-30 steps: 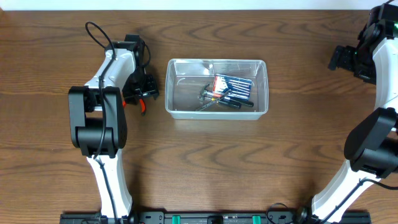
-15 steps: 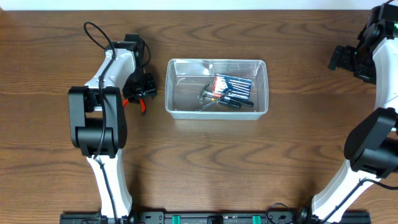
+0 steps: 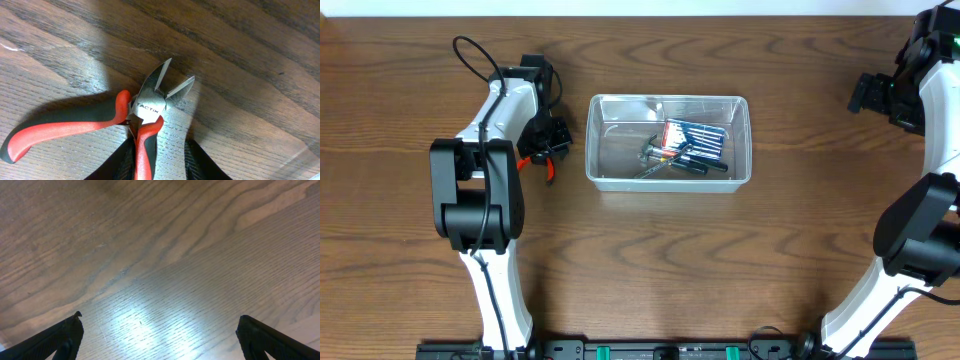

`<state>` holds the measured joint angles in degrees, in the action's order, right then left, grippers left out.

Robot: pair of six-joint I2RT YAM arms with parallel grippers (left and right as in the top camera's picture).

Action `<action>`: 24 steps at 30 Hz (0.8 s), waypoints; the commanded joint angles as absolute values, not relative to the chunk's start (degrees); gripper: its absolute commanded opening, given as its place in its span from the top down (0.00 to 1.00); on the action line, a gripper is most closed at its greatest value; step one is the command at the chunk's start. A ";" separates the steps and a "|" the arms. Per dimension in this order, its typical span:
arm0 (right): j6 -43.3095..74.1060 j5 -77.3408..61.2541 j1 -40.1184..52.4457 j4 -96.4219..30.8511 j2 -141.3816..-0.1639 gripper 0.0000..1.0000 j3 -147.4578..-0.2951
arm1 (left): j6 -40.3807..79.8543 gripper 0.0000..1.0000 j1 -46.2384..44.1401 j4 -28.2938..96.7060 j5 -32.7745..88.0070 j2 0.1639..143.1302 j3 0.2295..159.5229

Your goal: Pack container

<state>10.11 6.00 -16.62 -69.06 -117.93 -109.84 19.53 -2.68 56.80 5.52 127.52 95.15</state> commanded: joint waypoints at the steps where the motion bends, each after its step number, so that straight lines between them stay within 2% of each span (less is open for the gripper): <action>1: 10.90 6.17 -16.84 -68.95 -118.06 0.01 -109.69 | 20.27 0.73 -2.52 56.82 3.31 128.51 95.09; 9: 10.87 6.17 -16.84 -68.95 -118.06 0.01 -109.69 | 20.27 0.81 -2.52 56.82 3.31 128.51 95.07; 19: 10.87 6.17 -16.84 -68.95 -118.06 0.01 -109.69 | 20.27 0.81 -2.52 56.82 3.31 128.49 95.09; 20: 10.90 6.15 -16.84 -68.95 -118.06 0.01 -109.69 | 20.27 0.88 -2.52 56.82 3.31 128.49 95.09; 24: 10.87 6.17 -16.84 -68.95 -118.06 0.01 -109.69 | 20.27 0.91 -2.52 56.82 3.31 128.49 95.07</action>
<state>10.11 6.00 -16.62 -69.08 -117.95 -109.84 19.73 -2.68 56.73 5.10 127.52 95.15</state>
